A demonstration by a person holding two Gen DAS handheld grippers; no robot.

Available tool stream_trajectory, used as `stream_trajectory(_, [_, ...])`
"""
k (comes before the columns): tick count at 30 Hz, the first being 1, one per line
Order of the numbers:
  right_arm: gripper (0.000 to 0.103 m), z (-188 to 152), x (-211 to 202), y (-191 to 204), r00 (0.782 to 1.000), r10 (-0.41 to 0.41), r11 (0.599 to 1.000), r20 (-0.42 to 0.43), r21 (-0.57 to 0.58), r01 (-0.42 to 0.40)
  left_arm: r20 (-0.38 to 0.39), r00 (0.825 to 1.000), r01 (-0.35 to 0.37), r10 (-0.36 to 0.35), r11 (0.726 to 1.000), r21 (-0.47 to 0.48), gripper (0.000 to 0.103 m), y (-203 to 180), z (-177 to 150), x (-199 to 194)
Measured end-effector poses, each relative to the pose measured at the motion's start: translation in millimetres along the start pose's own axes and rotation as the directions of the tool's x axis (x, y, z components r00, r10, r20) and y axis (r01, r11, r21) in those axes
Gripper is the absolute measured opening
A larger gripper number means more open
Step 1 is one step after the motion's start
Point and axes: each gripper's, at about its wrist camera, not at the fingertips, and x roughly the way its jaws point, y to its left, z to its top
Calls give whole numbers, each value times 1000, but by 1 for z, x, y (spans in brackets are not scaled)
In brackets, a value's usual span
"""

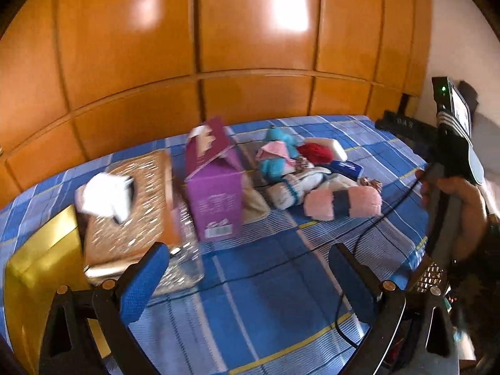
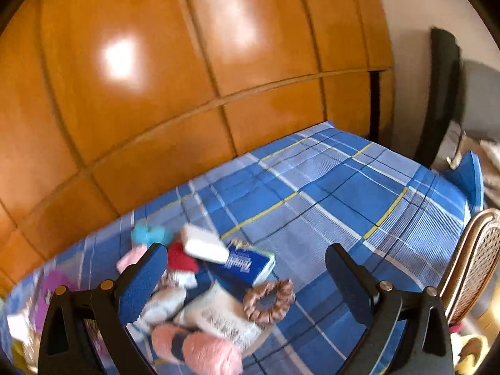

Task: Organize soft objects
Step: 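Reach the left tool into the pile and grasp the pink towel roll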

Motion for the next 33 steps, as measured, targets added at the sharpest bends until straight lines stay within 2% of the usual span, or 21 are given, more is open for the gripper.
stream_trajectory(2, [103,-1,3,-12,1000,13,998,15,54,-13,-21,1000,12,-11,999,37,102,-11,7,13])
stream_trajectory(4, [103,-1,6,-24,998,66,989,-14,132,-64,-42,998,44,-41,997,60,101,-21,17,26])
stream_trajectory(6, [103,-1,4,-27,996,86,984,-1,159,-85,-61,996,72,-68,994,77,99,-29,25,38])
stream_trajectory(10, [103,-1,6,-30,984,175,966,-12,193,-169,-109,986,143,-125,973,179,82,-55,47,74])
stream_trajectory(12, [103,-1,7,-31,981,194,961,-14,203,-187,-97,988,139,-119,959,247,79,-68,52,84])
stream_trajectory(13, [103,-1,9,-31,979,201,959,-17,210,-193,-82,988,153,-133,930,335,79,-81,54,90])
stream_trajectory(15, [103,-1,10,-33,976,216,952,-24,228,-205,-83,986,167,-146,884,437,80,-97,52,100])
stream_trajectory(16, [103,-2,10,-34,976,218,950,-26,236,-206,-92,986,170,-143,849,500,80,-108,49,110])
stream_trajectory(22, [103,-2,16,-38,968,245,938,-45,264,-225,-184,975,215,-124,728,651,80,-133,36,154])
stream_trajectory(24, [103,-2,17,-39,966,252,934,-48,274,-230,-187,975,215,-117,704,677,80,-139,33,162])
stream_trajectory(28, [103,-2,21,-44,962,265,922,-58,306,-236,-177,975,218,-131,694,686,80,-150,35,177])
stream_trajectory(29, [103,-3,23,-45,962,266,920,-64,315,-234,-178,975,222,-136,696,683,75,-153,35,181])
stream_trajectory(30, [103,-3,23,-45,961,268,918,-66,319,-234,-192,971,237,-145,701,672,66,-155,35,187])
stream_trajectory(31, [102,-3,24,-46,961,267,918,-69,320,-232,-218,963,263,-156,712,651,49,-155,34,191])
stream_trajectory(33, [97,-3,24,-45,961,266,920,-74,317,-230,-201,965,261,-171,732,630,47,-153,31,191])
